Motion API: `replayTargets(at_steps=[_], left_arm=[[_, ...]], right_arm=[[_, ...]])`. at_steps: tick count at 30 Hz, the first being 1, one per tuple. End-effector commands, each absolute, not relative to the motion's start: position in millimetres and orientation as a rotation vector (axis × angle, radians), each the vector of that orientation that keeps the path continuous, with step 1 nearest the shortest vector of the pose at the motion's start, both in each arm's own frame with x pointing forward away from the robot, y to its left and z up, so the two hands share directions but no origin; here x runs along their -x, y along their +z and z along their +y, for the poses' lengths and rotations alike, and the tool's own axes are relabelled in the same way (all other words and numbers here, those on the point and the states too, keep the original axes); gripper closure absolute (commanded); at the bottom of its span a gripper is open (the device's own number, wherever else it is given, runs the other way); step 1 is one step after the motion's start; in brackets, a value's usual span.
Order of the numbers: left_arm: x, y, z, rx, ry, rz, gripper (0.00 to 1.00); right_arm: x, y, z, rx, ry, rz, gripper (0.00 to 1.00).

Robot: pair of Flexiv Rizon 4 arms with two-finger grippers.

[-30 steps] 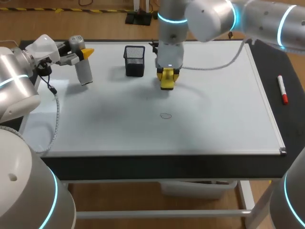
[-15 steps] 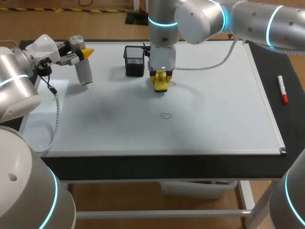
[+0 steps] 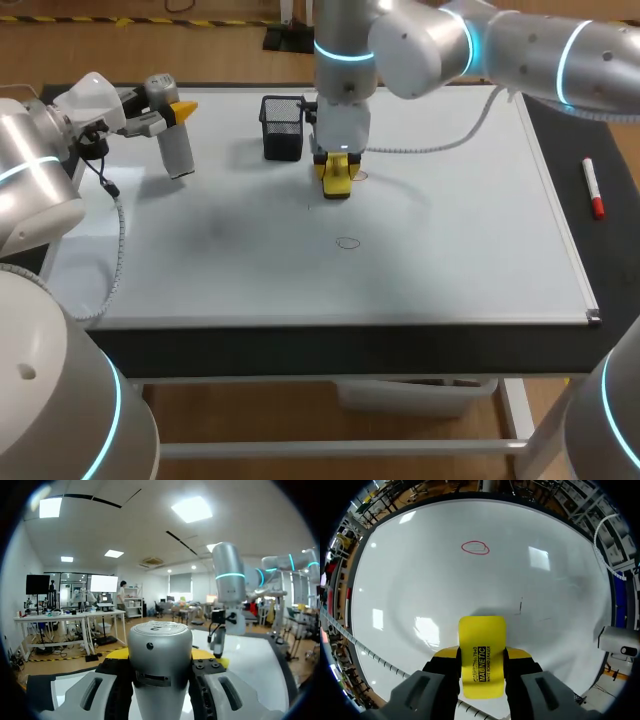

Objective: Pick up the inspection probe, press it on each red-marked spot on the whiteboard one by one, put down the probe, pick up the eraser, and wipe off all the red marks.

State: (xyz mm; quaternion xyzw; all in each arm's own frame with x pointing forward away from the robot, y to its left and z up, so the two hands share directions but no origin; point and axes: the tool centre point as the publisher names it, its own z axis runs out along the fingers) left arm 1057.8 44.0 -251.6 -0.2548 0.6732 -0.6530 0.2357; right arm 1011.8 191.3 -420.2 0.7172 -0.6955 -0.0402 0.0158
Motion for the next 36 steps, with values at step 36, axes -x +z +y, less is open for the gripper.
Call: replayTargets(at_steps=[36], left_arm=[[-1059, -251, 43, 0.698, -1.791, 1.844, 1.0]], right_arm=[[-1020, -431, 113, -2.005, -0.114, -2.331, 1.0]])
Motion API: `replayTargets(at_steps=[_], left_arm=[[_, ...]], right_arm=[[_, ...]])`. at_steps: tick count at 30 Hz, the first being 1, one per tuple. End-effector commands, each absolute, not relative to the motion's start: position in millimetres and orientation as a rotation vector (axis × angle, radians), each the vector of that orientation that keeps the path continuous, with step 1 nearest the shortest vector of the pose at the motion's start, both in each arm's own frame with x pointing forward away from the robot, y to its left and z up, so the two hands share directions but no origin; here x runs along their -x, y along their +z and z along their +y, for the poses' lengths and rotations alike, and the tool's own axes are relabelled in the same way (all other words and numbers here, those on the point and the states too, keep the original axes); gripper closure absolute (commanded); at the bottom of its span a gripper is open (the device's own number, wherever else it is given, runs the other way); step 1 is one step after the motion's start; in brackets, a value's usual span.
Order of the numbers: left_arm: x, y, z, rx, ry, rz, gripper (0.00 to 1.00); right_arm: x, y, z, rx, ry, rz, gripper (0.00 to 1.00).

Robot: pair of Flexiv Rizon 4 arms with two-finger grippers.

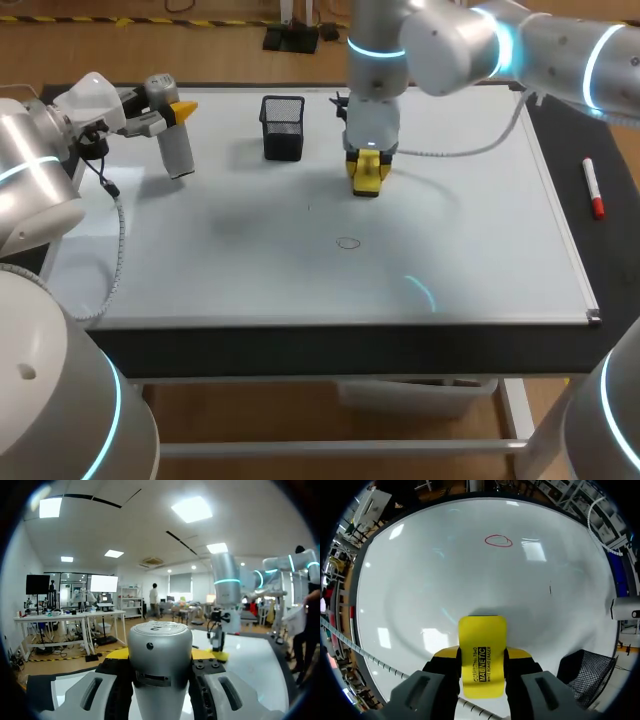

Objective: Pick up the inspection probe, press it on each red-marked spot on the whiteboard one by one, put down the probe, pick up the eraser, and wipe off all the red marks.

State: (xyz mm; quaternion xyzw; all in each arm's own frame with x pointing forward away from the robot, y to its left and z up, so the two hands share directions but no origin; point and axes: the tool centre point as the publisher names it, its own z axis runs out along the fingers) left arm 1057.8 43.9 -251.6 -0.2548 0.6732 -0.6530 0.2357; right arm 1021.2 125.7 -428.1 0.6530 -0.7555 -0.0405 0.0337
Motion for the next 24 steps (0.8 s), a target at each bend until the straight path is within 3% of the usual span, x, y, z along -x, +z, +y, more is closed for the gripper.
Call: replayTargets(at_steps=[1, 24], left_arm=[[-1059, -251, 43, 0.698, -1.791, 1.844, 1.0], [-1059, -251, 43, 0.698, -1.791, 1.844, 1.0]], right_arm=[[-1020, -430, 111, -2.001, -0.11, -2.335, 1.0], [-1038, -391, 46, -1.88, -0.051, -2.494, 1.0]])
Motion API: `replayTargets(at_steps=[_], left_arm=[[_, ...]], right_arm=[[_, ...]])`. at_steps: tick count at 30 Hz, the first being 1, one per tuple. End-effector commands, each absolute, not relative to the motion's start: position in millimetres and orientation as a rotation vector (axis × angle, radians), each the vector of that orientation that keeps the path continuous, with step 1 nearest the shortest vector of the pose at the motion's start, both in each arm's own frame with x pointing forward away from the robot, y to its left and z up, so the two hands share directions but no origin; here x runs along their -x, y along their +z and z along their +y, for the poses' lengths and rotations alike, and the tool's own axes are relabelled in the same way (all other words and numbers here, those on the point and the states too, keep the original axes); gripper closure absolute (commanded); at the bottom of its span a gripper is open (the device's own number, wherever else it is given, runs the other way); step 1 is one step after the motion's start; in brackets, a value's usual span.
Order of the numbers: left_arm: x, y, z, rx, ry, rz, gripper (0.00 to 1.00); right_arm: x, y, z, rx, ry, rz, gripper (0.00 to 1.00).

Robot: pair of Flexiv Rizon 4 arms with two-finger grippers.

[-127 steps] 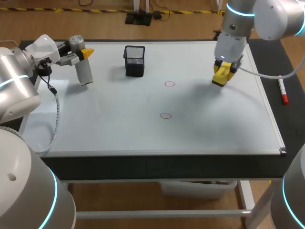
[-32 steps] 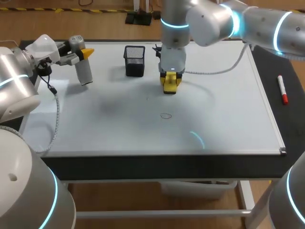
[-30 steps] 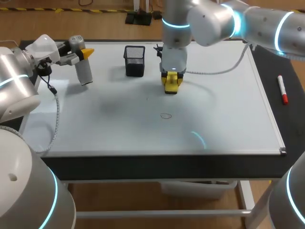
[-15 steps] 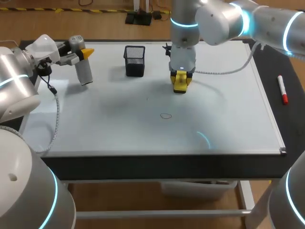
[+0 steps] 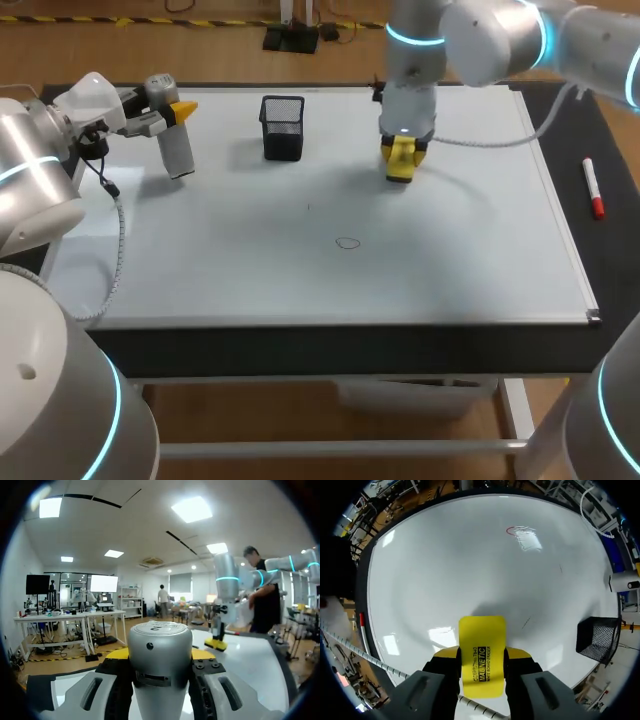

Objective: Pick up the inspection probe, press it on each red-marked spot on the whiteboard one by one, put down the probe, pick up the eraser, and wipe off all the red marks.

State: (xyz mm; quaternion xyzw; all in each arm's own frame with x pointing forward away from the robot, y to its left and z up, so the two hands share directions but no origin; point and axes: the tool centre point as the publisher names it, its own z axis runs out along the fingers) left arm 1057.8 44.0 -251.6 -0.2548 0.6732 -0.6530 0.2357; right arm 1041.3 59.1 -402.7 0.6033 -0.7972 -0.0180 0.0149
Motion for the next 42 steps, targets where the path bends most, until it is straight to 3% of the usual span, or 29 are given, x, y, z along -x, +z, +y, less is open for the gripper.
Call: replayTargets(at_steps=[1, 23, 42], left_arm=[[-1059, -251, 43, 0.698, -1.791, 1.844, 1.0], [-1059, -251, 43, 0.698, -1.791, 1.844, 1.0], [-1059, -251, 43, 0.698, -1.791, 1.844, 1.0]], right_arm=[[-1039, -390, 43, -1.868, -0.045, -2.504, 1.0], [-1051, -382, -50, -1.562, -0.019, -2.722, 1.0], [-1050, -382, -103, -1.333, -0.043, -2.845, 1.0]])
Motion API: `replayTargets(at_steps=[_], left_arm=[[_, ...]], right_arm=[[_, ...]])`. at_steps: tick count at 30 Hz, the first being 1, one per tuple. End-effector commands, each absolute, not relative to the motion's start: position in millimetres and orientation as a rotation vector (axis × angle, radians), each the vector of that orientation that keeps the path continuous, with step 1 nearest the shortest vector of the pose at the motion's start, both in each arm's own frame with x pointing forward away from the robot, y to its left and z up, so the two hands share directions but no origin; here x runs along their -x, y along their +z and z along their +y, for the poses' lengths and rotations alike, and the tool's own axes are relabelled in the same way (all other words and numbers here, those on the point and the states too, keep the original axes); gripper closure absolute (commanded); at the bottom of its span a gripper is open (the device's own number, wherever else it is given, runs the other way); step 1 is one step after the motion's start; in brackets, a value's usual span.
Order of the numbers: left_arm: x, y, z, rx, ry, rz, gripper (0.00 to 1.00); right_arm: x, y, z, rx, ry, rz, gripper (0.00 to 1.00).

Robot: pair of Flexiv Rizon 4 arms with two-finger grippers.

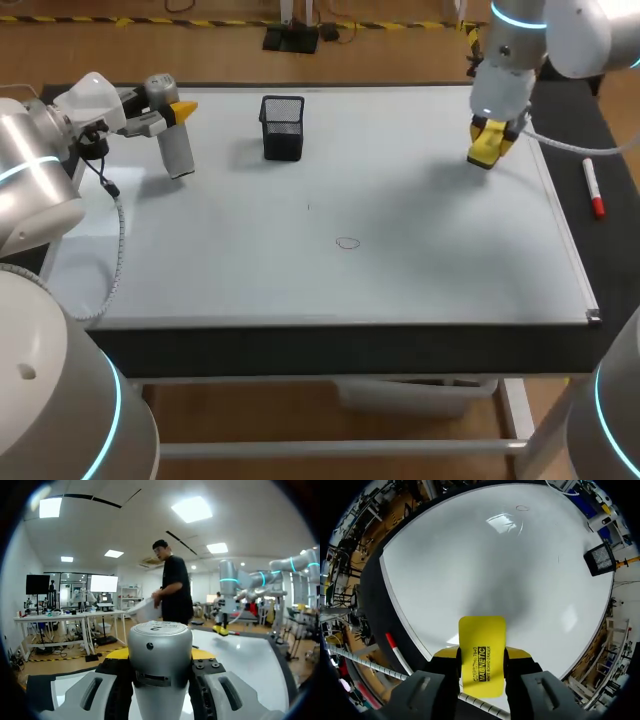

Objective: Pick up the inspection probe, press it on each red-marked spot on the whiteboard one by one, put down the probe, pick up the eraser, and wipe off all the red marks.

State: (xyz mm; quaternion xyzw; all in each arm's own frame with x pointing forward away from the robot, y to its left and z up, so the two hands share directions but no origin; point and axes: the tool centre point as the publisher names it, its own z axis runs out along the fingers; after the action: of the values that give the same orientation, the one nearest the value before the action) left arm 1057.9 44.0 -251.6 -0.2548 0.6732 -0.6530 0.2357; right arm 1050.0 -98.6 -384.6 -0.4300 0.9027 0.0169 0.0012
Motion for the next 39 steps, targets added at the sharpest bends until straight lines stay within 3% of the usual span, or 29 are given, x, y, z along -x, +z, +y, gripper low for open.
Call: replayTargets(at_steps=[1, 22, 39], left_arm=[[-1059, -251, 43, 0.698, -1.791, 1.844, 1.0], [-1059, -251, 43, 0.698, -1.791, 1.844, 1.0], [-999, -241, -16, 0.578, -1.917, 1.879, 1.0]], right_arm=[[-1050, -382, -103, 1.332, 0.043, 2.844, 1.0], [-1050, -382, -103, 1.332, 0.043, 2.844, 1.0], [-1050, -382, -103, 1.332, 0.043, 2.844, 1.0]])
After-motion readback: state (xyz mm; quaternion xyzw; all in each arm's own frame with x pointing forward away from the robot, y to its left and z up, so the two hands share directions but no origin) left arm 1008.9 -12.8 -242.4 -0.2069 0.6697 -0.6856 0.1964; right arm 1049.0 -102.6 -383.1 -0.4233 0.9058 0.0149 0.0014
